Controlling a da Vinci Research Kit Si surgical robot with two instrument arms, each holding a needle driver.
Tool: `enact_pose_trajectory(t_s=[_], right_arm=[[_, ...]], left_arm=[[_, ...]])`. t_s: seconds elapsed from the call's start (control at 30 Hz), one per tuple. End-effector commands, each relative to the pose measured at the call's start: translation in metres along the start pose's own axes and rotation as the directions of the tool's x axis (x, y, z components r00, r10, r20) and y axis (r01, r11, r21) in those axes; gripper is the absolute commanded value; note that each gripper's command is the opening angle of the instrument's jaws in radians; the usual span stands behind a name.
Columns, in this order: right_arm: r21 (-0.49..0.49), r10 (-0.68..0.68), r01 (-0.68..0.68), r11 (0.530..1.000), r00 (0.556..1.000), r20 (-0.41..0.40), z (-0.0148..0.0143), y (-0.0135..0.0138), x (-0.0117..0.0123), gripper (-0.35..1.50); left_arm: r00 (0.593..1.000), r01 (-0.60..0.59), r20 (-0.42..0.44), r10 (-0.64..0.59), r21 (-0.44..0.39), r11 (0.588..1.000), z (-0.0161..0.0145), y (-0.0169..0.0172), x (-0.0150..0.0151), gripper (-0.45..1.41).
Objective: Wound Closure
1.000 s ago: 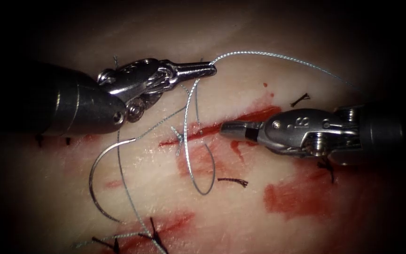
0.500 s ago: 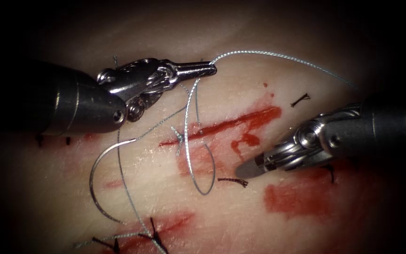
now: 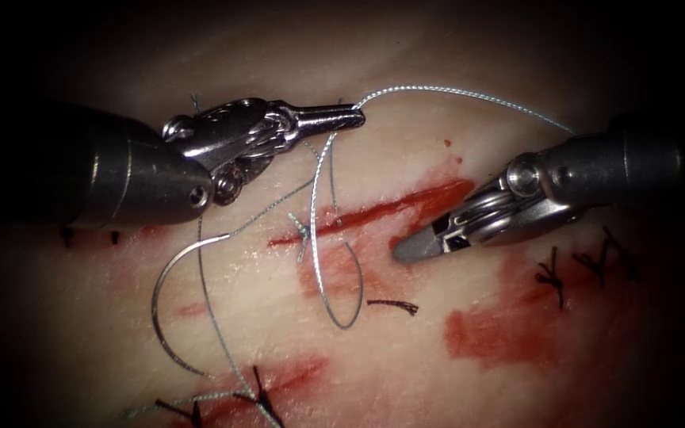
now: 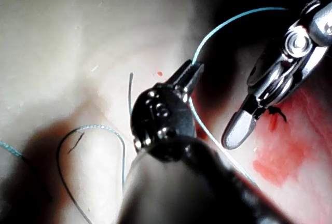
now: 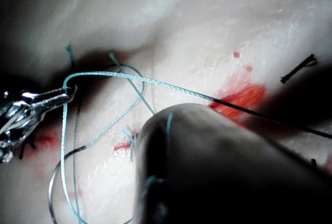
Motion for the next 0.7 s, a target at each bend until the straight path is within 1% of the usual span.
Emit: enact_pose_trajectory(t_s=[0.03,0.1,0.17,0.2,0.23,0.4,0.63,0.7], right_arm=[[0.011,-0.010,0.010,1.000,1.000,-0.011,0.0006,-0.0005,0.0004,-0.35],[0.027,-0.025,0.026,0.999,0.999,-0.026,0.0005,-0.0007,0.0005,-0.35],[0.046,-0.056,0.058,0.997,0.997,-0.059,0.0006,-0.0006,0.0006,-0.35],[0.046,-0.056,0.058,0.997,0.997,-0.059,0.0006,-0.0006,0.0006,-0.35],[0.041,-0.058,0.061,0.997,0.995,-0.076,0.0007,-0.0005,0.0007,-0.35],[0.036,-0.069,0.073,0.997,0.993,-0.099,0.0007,-0.0002,0.0007,-0.35],[0.060,-0.099,0.108,0.992,0.987,-0.130,0.0009,-0.0001,0.0007,-0.35],[0.063,-0.089,0.098,0.993,0.986,-0.141,0.0010,0.0001,0.0007,-0.35]], left_arm=[[1.000,0.000,0.000,0.000,-0.001,1.000,0.0005,-0.0003,-0.0004,-0.45],[1.000,0.001,0.001,-0.001,-0.001,1.000,0.0005,-0.0003,-0.0004,-0.45],[1.000,0.001,0.001,-0.001,-0.001,1.000,0.0005,-0.0004,-0.0004,-0.45],[1.000,0.001,0.001,-0.001,-0.001,1.000,0.0005,-0.0004,-0.0004,-0.45],[1.000,0.001,0.001,-0.001,-0.002,1.000,0.0005,-0.0004,-0.0004,-0.45],[1.000,0.001,0.002,-0.001,-0.003,1.000,0.0005,-0.0004,-0.0004,-0.45],[1.000,0.002,0.003,-0.002,-0.004,1.000,0.0005,-0.0003,-0.0003,-0.45],[1.000,0.002,0.003,-0.002,-0.005,1.000,0.0005,-0.0003,-0.0003,-0.45]])
